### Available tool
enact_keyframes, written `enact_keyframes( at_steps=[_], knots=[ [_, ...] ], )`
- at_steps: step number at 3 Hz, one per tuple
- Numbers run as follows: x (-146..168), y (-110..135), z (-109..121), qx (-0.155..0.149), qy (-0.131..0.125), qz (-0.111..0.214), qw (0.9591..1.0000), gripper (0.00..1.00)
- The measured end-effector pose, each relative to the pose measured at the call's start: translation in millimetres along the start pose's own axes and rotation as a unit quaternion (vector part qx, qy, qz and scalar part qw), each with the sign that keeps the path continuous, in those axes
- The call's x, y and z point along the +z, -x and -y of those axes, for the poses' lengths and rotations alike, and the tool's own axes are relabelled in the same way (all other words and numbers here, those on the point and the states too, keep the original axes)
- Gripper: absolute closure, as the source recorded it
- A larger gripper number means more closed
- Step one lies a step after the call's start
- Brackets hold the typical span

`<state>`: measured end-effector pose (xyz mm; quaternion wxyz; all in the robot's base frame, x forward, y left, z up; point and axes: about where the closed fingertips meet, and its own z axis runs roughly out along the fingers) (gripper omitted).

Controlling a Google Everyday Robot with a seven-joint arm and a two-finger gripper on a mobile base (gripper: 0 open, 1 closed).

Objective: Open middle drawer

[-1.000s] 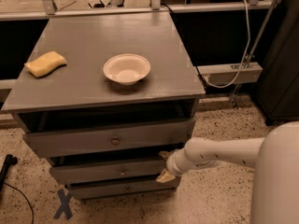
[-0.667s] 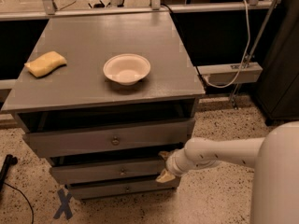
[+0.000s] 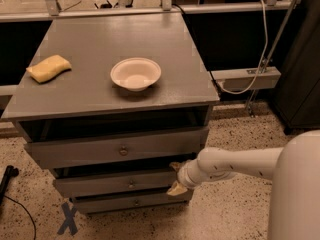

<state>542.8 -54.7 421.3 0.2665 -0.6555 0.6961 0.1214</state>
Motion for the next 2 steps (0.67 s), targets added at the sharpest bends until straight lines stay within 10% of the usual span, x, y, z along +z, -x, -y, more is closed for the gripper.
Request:
enact_keyframes(
  at_steps=[2],
  knots=[
    [-1.6,0.0,-2.1,0.001,0.001,0.002,1.0,0.0]
  ],
)
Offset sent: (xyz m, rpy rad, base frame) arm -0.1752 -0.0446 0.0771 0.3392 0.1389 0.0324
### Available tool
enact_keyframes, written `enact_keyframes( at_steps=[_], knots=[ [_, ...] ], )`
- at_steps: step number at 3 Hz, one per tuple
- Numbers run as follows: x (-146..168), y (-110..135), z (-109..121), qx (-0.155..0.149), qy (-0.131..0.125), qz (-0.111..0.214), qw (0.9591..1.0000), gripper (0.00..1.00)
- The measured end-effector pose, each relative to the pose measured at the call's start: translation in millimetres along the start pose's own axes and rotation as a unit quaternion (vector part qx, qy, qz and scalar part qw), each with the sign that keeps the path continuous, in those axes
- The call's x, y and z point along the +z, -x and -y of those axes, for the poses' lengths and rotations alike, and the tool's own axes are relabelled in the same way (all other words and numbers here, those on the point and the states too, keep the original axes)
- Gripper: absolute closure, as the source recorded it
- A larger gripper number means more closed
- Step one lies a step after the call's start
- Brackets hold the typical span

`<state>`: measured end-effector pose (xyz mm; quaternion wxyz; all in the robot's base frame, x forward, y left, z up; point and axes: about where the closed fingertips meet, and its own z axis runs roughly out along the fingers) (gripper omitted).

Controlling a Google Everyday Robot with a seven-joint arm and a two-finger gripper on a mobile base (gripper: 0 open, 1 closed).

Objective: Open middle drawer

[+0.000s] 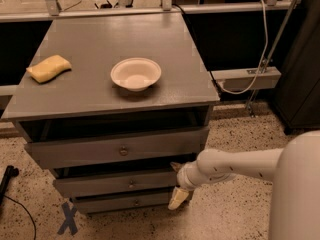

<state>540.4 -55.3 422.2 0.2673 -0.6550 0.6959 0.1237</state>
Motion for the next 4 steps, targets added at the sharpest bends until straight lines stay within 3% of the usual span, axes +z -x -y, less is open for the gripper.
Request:
enact_keyframes(
  at_steps=[1,2,3,4],
  knots=[
    [-23.2,0.3,-30.8,0.011,0.013,0.031,0.9994,0.0],
    [-70.2,1.1,-89.5,0.032,0.037,0.094,0.9944,0.25],
    [-90.1,3.7,-118.1,0.04,0.054,0.123,0.9901,0.43],
    [-97.9,4.1,-125.5,0.042,0.057,0.127,0.9895,0.26]
  ],
)
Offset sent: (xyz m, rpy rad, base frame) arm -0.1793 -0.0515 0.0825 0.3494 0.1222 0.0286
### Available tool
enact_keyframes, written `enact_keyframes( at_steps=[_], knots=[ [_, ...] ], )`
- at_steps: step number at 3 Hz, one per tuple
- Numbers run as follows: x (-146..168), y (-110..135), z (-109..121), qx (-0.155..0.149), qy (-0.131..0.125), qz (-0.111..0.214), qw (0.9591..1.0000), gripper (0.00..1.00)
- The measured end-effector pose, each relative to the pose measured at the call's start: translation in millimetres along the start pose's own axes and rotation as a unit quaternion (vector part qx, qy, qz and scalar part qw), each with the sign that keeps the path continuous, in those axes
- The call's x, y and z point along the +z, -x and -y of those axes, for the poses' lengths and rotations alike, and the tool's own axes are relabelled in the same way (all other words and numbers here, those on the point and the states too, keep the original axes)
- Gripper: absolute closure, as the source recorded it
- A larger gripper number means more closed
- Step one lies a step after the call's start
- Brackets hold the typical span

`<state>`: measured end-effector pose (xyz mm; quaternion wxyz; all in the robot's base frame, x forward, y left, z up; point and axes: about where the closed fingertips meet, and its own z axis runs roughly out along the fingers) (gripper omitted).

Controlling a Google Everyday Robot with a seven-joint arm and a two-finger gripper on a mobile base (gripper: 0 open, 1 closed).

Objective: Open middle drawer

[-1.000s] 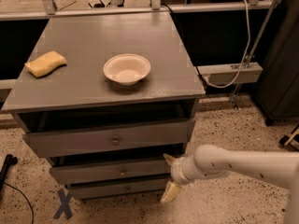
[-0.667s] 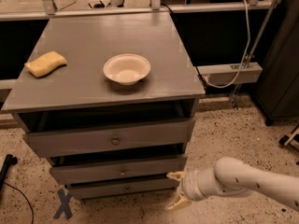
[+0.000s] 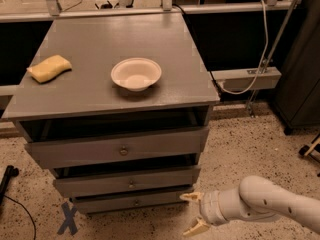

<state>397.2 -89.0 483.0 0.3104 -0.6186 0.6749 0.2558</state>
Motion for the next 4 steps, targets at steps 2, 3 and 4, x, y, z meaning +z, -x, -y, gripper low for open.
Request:
enact_keyframes(
  at_steps=[2,3,4],
  knots=[
    [6.0,-5.2,16.0,-0.017,-0.016,-0.033,0.9992,0.0],
    [15.6,-3.8,32.5,-0.033,-0.027,-0.053,0.9977,0.0],
    [26.0,-2.3,49.7,-0.045,-0.034,-0.069,0.996,0.0]
  ],
)
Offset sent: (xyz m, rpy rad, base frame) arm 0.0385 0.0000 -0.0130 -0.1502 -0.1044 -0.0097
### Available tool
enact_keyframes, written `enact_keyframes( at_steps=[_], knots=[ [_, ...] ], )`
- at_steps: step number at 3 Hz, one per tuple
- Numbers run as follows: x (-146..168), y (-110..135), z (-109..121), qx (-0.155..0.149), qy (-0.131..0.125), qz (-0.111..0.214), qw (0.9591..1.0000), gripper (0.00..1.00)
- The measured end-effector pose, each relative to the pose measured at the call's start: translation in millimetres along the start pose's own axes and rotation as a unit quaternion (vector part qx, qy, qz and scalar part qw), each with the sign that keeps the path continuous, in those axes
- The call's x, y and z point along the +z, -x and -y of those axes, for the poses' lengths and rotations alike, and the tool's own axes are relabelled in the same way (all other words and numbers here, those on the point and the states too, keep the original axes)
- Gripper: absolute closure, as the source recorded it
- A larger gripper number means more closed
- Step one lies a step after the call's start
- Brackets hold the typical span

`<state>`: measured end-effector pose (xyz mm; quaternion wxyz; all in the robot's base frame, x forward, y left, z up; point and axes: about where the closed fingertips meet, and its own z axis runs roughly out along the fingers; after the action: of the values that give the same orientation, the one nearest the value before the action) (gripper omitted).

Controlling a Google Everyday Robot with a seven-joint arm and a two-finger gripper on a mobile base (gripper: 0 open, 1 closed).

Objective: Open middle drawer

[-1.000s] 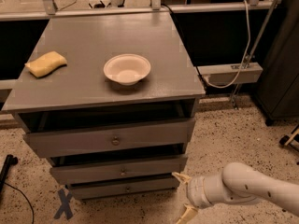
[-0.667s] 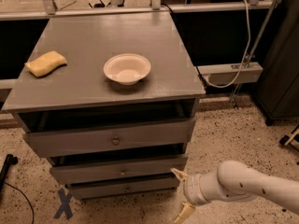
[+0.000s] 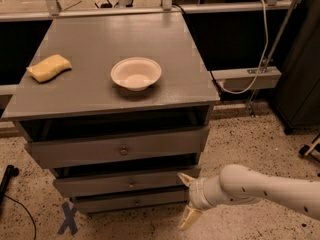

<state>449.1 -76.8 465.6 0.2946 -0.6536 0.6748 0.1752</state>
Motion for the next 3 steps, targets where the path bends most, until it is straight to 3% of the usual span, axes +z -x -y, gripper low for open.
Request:
enact_keyframes(
  at_steps=[3],
  knots=[
    [34.7,-23.2,67.1,0.016,-0.009,-0.056,0.9983,0.0]
  ],
)
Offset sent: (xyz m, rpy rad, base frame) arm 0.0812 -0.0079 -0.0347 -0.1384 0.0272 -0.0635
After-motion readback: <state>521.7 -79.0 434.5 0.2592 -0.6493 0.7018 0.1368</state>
